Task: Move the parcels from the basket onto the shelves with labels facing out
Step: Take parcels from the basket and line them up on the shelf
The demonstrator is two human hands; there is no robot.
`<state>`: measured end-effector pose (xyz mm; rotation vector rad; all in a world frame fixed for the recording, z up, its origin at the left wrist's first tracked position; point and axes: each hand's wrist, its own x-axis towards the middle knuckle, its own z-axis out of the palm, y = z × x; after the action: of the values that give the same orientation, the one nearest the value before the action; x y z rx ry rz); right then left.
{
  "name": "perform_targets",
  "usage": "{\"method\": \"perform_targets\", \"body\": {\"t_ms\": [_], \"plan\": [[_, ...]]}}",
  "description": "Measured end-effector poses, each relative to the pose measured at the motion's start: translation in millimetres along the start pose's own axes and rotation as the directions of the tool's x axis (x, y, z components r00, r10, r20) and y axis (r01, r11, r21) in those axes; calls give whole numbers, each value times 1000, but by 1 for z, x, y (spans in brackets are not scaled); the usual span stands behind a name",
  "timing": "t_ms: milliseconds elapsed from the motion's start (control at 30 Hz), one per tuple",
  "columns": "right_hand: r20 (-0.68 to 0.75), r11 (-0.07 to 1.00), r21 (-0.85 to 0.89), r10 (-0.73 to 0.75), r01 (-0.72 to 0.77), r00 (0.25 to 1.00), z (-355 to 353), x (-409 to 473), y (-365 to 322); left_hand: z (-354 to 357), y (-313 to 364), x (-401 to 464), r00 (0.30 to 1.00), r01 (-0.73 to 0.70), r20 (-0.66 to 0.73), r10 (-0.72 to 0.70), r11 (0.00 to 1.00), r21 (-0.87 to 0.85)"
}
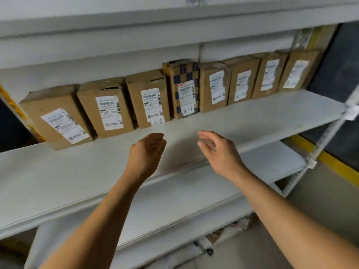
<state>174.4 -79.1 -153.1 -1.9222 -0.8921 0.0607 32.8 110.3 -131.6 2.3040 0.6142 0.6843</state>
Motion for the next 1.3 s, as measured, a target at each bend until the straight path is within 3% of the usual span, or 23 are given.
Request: {"method": "perform_targets", "body": {"t_ms": [267, 367, 500, 600, 733, 900, 1000, 1133, 1300], "plan": [[-192, 959, -58, 262, -278, 946, -157, -88, 95, 157, 130, -11, 941, -223, 245, 233, 972, -70], [-319, 912, -59, 367, -405, 874, -197, -121, 136, 219, 170, -15, 893, -283, 328, 309, 951, -126], [-406, 805, -67, 517, -589, 753, -237, -175, 193, 311, 211, -28, 778, -245, 536, 327, 944, -220], [-463, 686, -47, 629, -726, 624, -259, -218, 231, 381, 232, -43, 647, -270, 665, 374, 927, -259], [-507, 473, 49, 770, -880, 386, -279, -283, 270, 472, 254, -78, 435, -302, 813, 387, 913, -273], [-543, 291, 226, 830, -930, 127, -293, -358, 301, 569, 276, -140, 215, -349, 900, 379, 890, -292], [-523, 196, 305, 852, -932, 8, -302, -395, 318, 609, 280, -183, 114, -380, 935, 337, 884, -272], [-470, 142, 379, 881, -915, -58, -315, -433, 360, 655, 282, -233, 36, -422, 962, 272, 876, -233], [-368, 136, 422, 929, -896, -32, -323, -457, 427, 710, 265, -272, 84, -413, 979, 186, 901, -136]]}}
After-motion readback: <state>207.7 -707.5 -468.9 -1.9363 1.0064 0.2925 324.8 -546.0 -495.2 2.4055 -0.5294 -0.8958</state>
